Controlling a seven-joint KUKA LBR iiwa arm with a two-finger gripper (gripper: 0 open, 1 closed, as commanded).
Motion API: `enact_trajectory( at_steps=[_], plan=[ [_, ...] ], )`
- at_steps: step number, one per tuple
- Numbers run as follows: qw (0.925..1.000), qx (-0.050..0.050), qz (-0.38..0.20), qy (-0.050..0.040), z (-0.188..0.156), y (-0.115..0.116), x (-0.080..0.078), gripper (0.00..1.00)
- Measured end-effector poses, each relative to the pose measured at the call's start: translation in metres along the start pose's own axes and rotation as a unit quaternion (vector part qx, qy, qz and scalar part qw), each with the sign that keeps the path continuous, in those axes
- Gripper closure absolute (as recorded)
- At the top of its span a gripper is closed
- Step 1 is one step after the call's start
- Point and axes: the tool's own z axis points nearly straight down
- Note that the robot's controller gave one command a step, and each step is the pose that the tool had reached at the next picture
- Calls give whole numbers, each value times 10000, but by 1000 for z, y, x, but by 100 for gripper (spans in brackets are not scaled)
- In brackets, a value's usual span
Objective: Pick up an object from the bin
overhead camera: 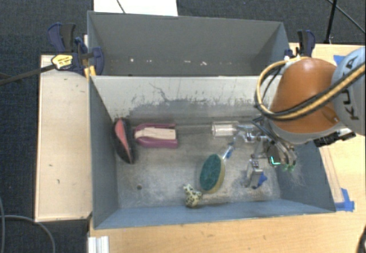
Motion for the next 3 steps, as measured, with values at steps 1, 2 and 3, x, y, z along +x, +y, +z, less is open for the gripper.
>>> enact_trajectory(
  at_steps=[1,2,3],
  plan=[
    [9874,-2,-1580,-32,96,39,-5,0],
    [9672,22,-2537,-122,96,50,18,0],
    [9475,19,-3197,-67,49,50,-50,0]
  ],
)
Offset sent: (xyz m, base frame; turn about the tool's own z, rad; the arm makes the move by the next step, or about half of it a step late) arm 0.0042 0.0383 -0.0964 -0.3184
